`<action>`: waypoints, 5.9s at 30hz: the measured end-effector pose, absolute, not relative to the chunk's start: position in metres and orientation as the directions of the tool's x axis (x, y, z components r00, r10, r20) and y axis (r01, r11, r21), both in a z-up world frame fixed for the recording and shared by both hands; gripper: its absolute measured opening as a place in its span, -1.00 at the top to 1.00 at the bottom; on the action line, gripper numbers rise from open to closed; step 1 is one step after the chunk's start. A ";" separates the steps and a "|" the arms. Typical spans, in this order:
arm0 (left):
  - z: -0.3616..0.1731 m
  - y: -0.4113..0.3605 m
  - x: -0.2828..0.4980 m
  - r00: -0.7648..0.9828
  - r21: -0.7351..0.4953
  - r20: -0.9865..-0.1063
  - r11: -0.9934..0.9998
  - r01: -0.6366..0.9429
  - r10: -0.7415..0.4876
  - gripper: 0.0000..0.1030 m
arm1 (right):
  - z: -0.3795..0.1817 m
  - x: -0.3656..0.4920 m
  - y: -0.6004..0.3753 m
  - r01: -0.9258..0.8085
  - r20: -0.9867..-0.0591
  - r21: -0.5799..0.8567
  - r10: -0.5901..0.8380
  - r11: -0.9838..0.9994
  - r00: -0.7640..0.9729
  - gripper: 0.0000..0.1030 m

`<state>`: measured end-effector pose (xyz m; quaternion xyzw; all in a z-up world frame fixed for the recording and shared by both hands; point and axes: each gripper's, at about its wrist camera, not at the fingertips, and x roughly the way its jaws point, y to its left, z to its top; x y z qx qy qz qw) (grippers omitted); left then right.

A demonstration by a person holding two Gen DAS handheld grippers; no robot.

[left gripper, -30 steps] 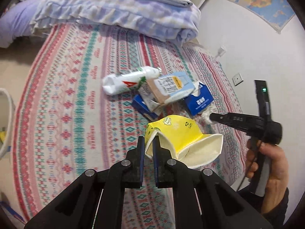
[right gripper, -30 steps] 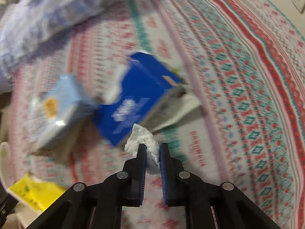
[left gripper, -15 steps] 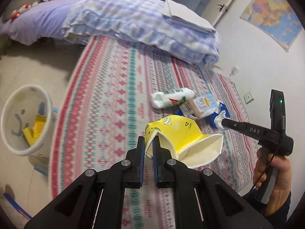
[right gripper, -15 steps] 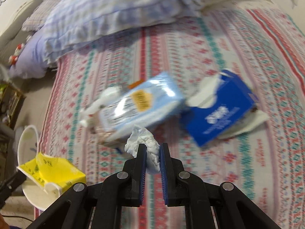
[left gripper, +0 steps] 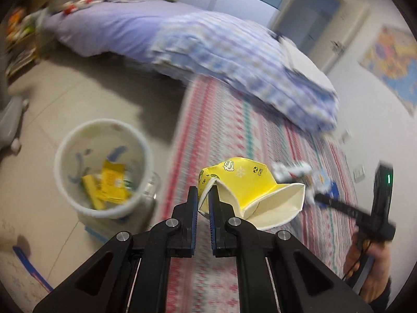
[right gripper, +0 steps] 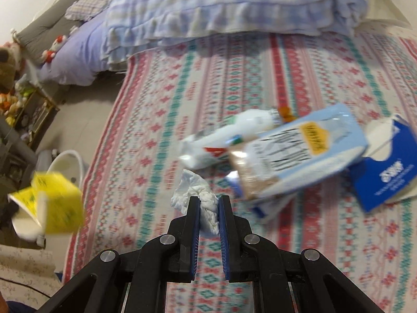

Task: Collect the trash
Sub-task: 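Carry cup and tissue over the wastebasket and open both tools, then move both tools back toward the bed, then grasp the milk carton with the left tool while the right tool grasps the blue biscuit box, then carry carton and box over the wastebasket and open both tools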

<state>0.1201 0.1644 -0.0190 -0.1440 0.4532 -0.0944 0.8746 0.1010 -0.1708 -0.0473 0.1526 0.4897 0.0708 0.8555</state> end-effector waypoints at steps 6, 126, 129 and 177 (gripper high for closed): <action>-0.018 0.265 0.135 0.588 -0.374 -0.783 0.910 -0.180 -0.205 0.84 | -0.051 0.106 -0.131 -0.043 -0.798 0.376 0.347 0.926 0.493 0.77; -0.065 -0.177 0.165 0.409 0.060 -0.887 0.826 0.560 -0.213 1.00 | -0.090 0.111 -0.405 0.510 -0.821 0.562 0.362 0.651 0.442 -0.23; -0.074 -0.169 0.169 0.426 0.081 -0.887 0.848 0.524 -0.179 0.99 | -0.094 0.114 -0.398 0.509 -0.824 0.558 0.368 0.655 0.430 -0.24; -0.022 0.125 0.149 0.531 -0.271 -0.806 0.961 0.059 -0.261 -0.08 | -0.007 0.100 -0.313 0.209 -0.743 0.438 0.221 0.874 0.632 0.22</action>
